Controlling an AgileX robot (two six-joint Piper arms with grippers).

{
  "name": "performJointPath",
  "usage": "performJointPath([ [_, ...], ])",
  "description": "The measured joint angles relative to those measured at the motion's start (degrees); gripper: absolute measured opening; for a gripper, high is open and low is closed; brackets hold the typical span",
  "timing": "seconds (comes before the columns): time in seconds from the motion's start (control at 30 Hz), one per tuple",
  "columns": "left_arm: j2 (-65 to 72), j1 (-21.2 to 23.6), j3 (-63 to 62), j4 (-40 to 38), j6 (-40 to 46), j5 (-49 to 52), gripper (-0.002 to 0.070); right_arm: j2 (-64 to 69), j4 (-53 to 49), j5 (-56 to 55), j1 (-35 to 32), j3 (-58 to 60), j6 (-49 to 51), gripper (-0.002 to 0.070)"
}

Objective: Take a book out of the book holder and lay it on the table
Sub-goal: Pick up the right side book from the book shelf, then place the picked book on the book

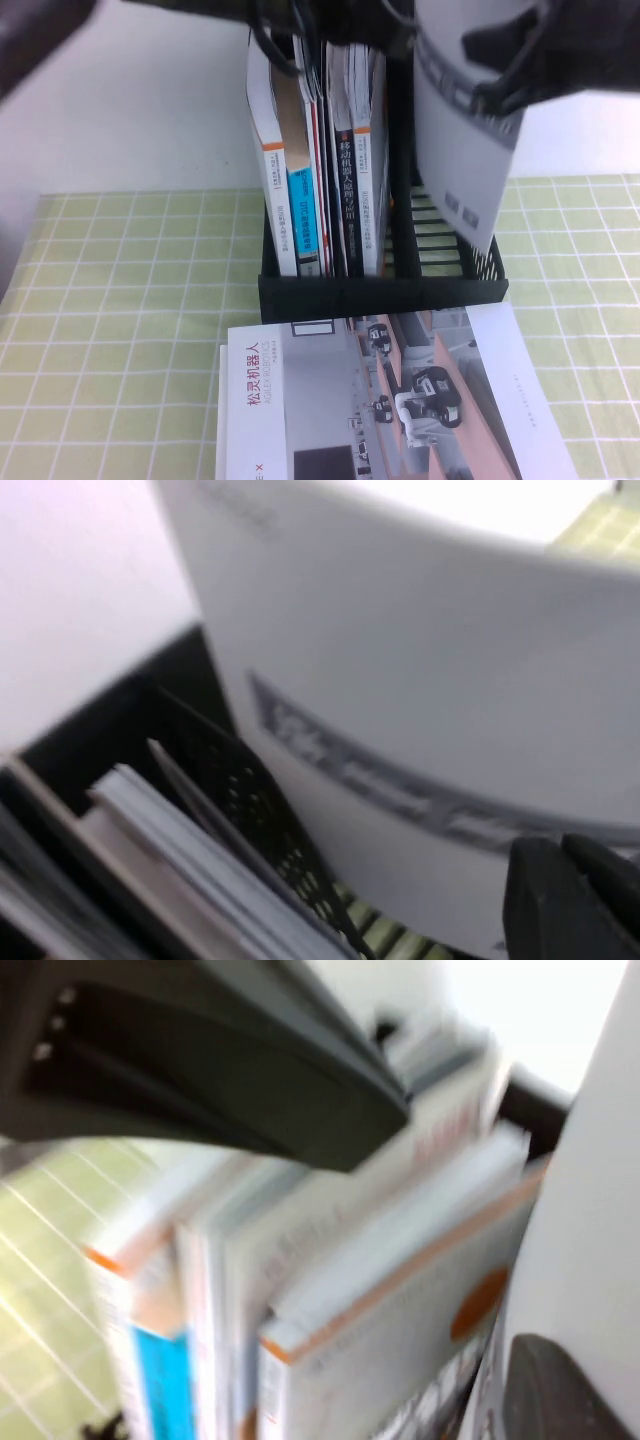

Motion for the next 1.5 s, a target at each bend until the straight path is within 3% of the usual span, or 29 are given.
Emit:
performJointPath([
  [0.3,-12.1,0.0,0.0,9.7,-9.2,6.3,-0.0002,-13.9,0.5,26.1,0.0,-8.9,-1.8,0.0013],
  [0.57,-19.1,0.0,0.0,17.5,-15.6,14.3,-0.0002,-14.8,4.3,51.1,1.6,-16.3,-7.3,0.0012],
  [0.67,-20.6,0.0,0.0,19.1,-16.8,17.0,-0.0002,-13.3,-2.4,51.6,6.4,-16.6,-6.9,0.0012],
  [0.77,-21.7,0.1,0.0,20.8,-17.8,19.4,-0.0002,-11.0,-15.6,51.6,15.4,-16.6,-1.8,0.0013],
  [0.93,-23.0,0.1,0.0,24.0,-20.6,23.1,-0.0002,-5.1,-43.0,50.4,36.2,-16.6,12.6,0.0013],
  [1.1,-23.6,0.1,0.0,26.7,-22.4,25.5,-0.0002,2.4,-58.9,49.6,49.3,-16.6,25.5,0.0013],
  [1.23,-24.3,0.2,0.0,27.2,-22.6,26.0,-0.0003,10.3,-60.6,51.0,52.8,-16.6,30.5,0.0013],
  [1.5,-26.2,0.3,0.0,27.4,-23.0,26.0,-0.0002,17.4,-60.3,51.2,53.1,-16.6,35.3,0.0013],
])
